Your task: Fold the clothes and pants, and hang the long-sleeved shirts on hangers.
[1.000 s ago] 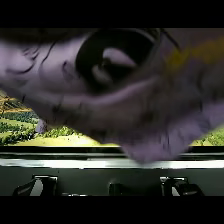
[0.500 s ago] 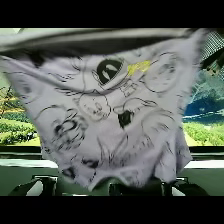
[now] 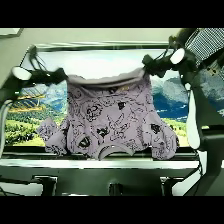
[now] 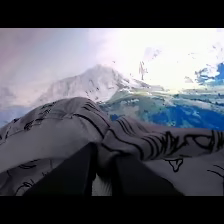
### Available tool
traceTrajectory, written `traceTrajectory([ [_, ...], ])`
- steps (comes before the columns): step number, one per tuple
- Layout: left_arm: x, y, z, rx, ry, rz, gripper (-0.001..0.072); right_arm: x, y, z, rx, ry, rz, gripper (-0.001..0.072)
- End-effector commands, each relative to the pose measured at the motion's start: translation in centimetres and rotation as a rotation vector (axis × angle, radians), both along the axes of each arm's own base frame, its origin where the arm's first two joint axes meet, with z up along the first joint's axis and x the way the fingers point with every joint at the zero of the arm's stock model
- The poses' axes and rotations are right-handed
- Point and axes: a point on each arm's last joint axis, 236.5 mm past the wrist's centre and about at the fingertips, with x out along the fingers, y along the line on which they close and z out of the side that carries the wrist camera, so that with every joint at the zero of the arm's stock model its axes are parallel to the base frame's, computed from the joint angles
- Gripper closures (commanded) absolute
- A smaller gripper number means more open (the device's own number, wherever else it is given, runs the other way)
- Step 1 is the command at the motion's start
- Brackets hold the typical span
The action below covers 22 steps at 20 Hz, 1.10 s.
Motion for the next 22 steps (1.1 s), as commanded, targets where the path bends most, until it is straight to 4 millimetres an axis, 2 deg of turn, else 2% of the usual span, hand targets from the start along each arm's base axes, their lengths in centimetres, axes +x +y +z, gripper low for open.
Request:
traceTrajectory([
  [1, -0.9, -2.3, -6.5, -0.029, 0.173, -0.014, 0.0395, -0.8, 0.5, -3.9, -0.035, 0.078, 0.076, 0.0535],
  [2, -1.3, -2.3, -6.1, -0.037, 0.184, -0.014, 0.0164, -1.6, 0.2, -3.1, -0.075, 0.075, 0.114, 0.0463],
  [3, -1.8, -2.0, -5.1, -0.038, 0.183, -0.021, 0.0074, -2.7, -0.5, -1.9, -0.130, 0.074, 0.148, 0.0223],
  [4, -2.3, -1.5, -3.7, -0.042, 0.182, -0.025, 0.0073, -4.1, -1.4, -0.7, -0.193, 0.080, 0.176, 0.0086],
  [7, -5.5, 1.3, 1.0, -0.031, 0.201, -0.012, 0.0073, -9.3, -5.2, 3.8, -0.396, 0.117, 0.247, 0.0087],
  [8, -7.1, 2.3, 2.0, -0.002, 0.206, -0.015, 0.0072, -10.7, -5.9, 5.5, -0.386, 0.113, 0.238, 0.0087],
  [10, -10.5, 3.4, 3.2, 0.029, 0.210, -0.007, 0.0067, -13.9, -7.3, 7.5, -0.367, 0.129, 0.222, 0.0087],
  [11, -12.5, 3.4, 3.3, 0.026, 0.217, 0.001, 0.0067, -15.6, -8.0, 7.5, -0.370, 0.154, 0.221, 0.0088],
  [13, -16.9, 2.5, 2.0, 0.014, 0.257, -0.001, 0.0068, -19.6, -7.8, 6.8, -0.353, 0.199, 0.231, 0.0090],
  [15, -21.2, 0.8, -0.1, 0.002, 0.315, -0.020, 0.0068, -24.2, -5.5, 4.9, -0.314, 0.239, 0.284, 0.0093],
  [17, -24.8, -1.0, -2.5, -0.006, 0.382, -0.049, 0.0068, -28.7, -2.6, 1.9, -0.301, 0.264, 0.333, 0.0094],
  [20, -29.0, -3.6, -5.4, 0.000, 0.474, -0.115, 0.0068, -35.3, 2.0, -4.1, -0.285, 0.305, 0.402, 0.0091],
  [22, -30.8, -5.2, -6.4, 0.021, 0.505, -0.184, 0.0067, -38.4, 2.8, -8.2, -0.332, 0.350, 0.413, 0.0090],
])
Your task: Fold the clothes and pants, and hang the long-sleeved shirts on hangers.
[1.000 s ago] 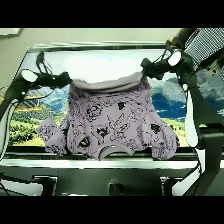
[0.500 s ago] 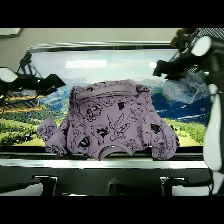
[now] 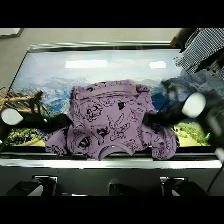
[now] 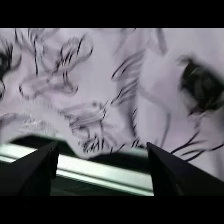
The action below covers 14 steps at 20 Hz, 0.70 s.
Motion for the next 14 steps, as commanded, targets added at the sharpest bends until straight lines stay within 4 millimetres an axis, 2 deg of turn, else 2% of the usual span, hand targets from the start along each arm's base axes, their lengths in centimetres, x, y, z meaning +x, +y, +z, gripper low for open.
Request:
traceTrajectory([
  [1, -4.0, -2.5, -2.0, 0.010, 0.064, -0.096, 0.0067, -5.9, 1.9, -6.8, -0.045, 0.041, 0.017, 0.0090],
  [4, -5.1, -3.5, -2.2, 0.027, 0.074, -0.137, 0.0067, -7.9, 4.4, -9.9, -0.030, 0.041, 0.069, 0.0091],
  [7, -5.4, -3.6, -2.5, 0.047, 0.085, -0.132, 0.0066, -8.1, 5.7, -11.2, -0.034, 0.036, 0.108, 0.0092],
  [10, -5.4, -3.6, -2.5, 0.047, 0.085, -0.132, 0.0067, -7.0, 6.3, -12.3, -0.031, 0.022, 0.100, 0.0092],
  [14, -5.4, -3.6, -2.5, 0.047, 0.085, -0.132, 0.0067, -7.8, 6.3, -12.9, -0.043, 0.061, 0.116, 0.0110],
])
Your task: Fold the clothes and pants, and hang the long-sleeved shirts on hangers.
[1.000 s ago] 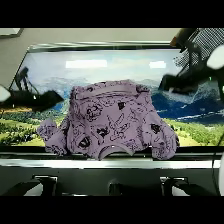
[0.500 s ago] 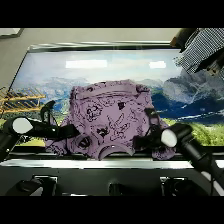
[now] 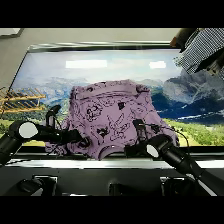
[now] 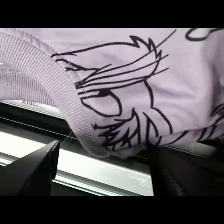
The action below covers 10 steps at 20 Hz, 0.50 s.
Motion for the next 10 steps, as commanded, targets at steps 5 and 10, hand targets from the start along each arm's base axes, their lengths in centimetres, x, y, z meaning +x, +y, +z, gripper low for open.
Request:
traceTrajectory([
  [5, -0.1, 0.0, 0.0, 0.003, -0.001, -0.003, 0.0067, 2.0, -0.6, -1.2, -0.057, -0.083, 0.044, 0.0113],
  [10, -0.1, 0.0, 0.0, 0.003, 0.000, -0.003, 0.0067, 1.6, -0.8, -3.4, -0.096, -0.025, 0.037, 0.0404],
])
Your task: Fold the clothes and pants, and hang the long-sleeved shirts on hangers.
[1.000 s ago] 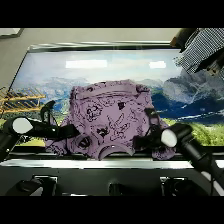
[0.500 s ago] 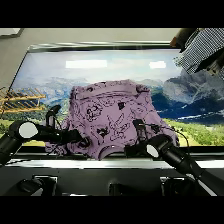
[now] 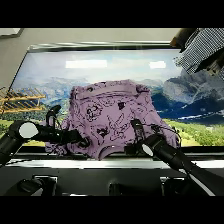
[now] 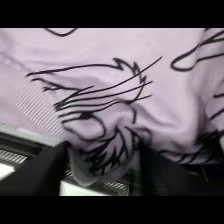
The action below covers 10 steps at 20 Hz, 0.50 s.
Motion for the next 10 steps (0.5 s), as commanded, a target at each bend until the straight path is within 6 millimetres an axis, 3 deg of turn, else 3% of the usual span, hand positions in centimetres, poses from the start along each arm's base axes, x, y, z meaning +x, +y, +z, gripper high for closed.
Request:
traceTrajectory([
  [1, 0.0, 0.0, 0.0, 0.000, 0.000, -0.001, 0.0067, 0.1, -0.1, -0.4, -0.014, 0.006, 0.001, 0.0563],
  [2, 0.0, 0.0, 0.0, -0.001, 0.000, -0.001, 0.0067, 0.3, 0.0, 0.3, -0.009, -0.005, 0.002, 0.0643],
  [3, -0.1, -0.1, 0.0, -0.002, 0.000, -0.001, 0.0068, 0.6, 0.2, 1.3, 0.004, -0.022, -0.006, 0.0660],
  [6, -0.6, -1.1, 0.1, -0.002, -0.012, -0.045, 0.0068, 1.0, 0.6, 4.1, 0.047, -0.039, -0.079, 0.0661],
  [10, -1.6, -4.0, -0.2, 0.026, -0.076, -0.131, 0.0070, -1.0, 0.5, 4.4, 0.047, 0.062, -0.147, 0.0661],
])
